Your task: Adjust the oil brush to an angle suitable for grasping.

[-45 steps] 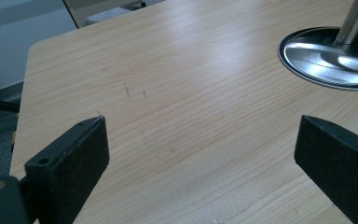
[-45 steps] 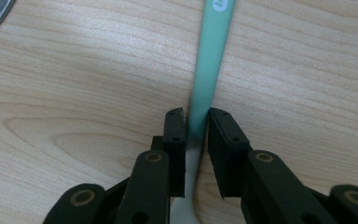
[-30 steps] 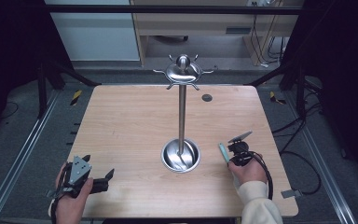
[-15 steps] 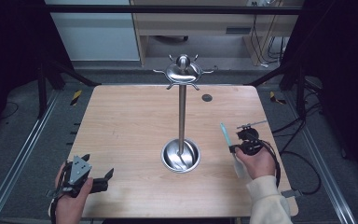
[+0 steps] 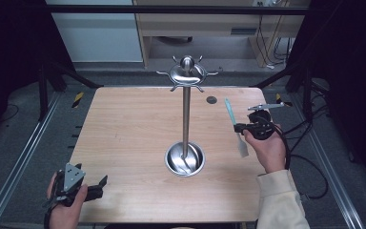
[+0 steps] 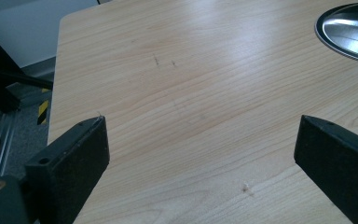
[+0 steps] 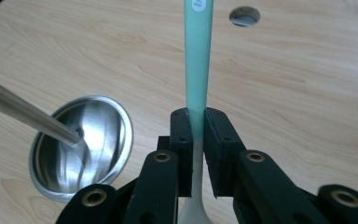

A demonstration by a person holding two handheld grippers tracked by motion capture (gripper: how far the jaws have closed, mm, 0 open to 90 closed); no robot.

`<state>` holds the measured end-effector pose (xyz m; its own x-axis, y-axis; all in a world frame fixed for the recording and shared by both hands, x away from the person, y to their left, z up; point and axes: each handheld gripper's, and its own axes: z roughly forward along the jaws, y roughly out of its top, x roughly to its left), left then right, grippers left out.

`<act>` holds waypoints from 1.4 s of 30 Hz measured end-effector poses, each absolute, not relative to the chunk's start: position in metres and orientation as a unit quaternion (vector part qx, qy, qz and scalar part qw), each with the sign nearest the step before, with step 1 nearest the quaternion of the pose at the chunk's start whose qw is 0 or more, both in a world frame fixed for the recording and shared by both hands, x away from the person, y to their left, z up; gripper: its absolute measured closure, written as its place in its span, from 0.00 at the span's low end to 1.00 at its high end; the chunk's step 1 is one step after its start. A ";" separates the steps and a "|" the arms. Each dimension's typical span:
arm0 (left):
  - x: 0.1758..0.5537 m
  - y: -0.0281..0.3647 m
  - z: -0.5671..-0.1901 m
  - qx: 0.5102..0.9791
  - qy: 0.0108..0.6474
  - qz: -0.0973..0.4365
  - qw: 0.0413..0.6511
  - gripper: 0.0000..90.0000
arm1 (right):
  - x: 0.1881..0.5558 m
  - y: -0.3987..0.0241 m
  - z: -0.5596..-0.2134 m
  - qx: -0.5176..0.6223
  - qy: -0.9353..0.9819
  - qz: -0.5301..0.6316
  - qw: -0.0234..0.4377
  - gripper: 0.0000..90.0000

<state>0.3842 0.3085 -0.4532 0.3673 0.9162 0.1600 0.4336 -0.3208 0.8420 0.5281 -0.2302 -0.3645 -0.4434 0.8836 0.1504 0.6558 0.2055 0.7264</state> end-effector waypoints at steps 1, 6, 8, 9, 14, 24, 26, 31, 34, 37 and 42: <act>0.384 0.310 -0.453 0.741 0.457 0.331 0.365 0.03 | 0.528 -0.230 -0.365 0.505 0.762 0.377 0.151 0.91; 0.388 0.313 -0.455 0.741 0.460 0.312 0.377 0.03 | 0.511 -0.228 -0.352 0.491 0.753 0.402 0.173 0.91; 0.390 0.312 -0.456 0.743 0.456 0.310 0.379 0.03 | 0.511 -0.229 -0.352 0.490 0.752 0.404 0.177 0.91; 0.391 0.311 -0.456 0.745 0.454 0.309 0.380 0.03 | 0.509 -0.230 -0.351 0.489 0.750 0.408 0.178 0.91; 0.395 0.308 -0.454 0.749 0.444 0.311 0.381 0.03 | 0.502 -0.232 -0.348 0.485 0.743 0.424 0.184 0.91; 0.392 0.306 -0.454 0.748 0.445 0.314 0.378 0.03 | 0.482 -0.241 -0.326 0.467 0.723 0.467 0.205 0.91; 0.393 0.307 -0.454 0.746 0.448 0.314 0.379 0.03 | 0.479 -0.240 -0.320 0.460 0.721 0.475 0.209 0.91; 0.392 0.308 -0.453 0.745 0.448 0.317 0.380 0.03 | 0.468 -0.231 -0.305 0.438 0.715 0.499 0.218 0.91; 0.392 0.308 -0.453 0.746 0.447 0.317 0.379 0.03 | 0.464 -0.228 -0.302 0.432 0.714 0.506 0.218 0.91; 0.392 0.307 -0.453 0.745 0.446 0.317 0.381 0.03 | 0.458 -0.223 -0.296 0.421 0.713 0.514 0.225 0.91; 0.393 0.307 -0.453 0.746 0.447 0.317 0.378 0.03 | 0.452 -0.219 -0.292 0.412 0.712 0.523 0.225 0.91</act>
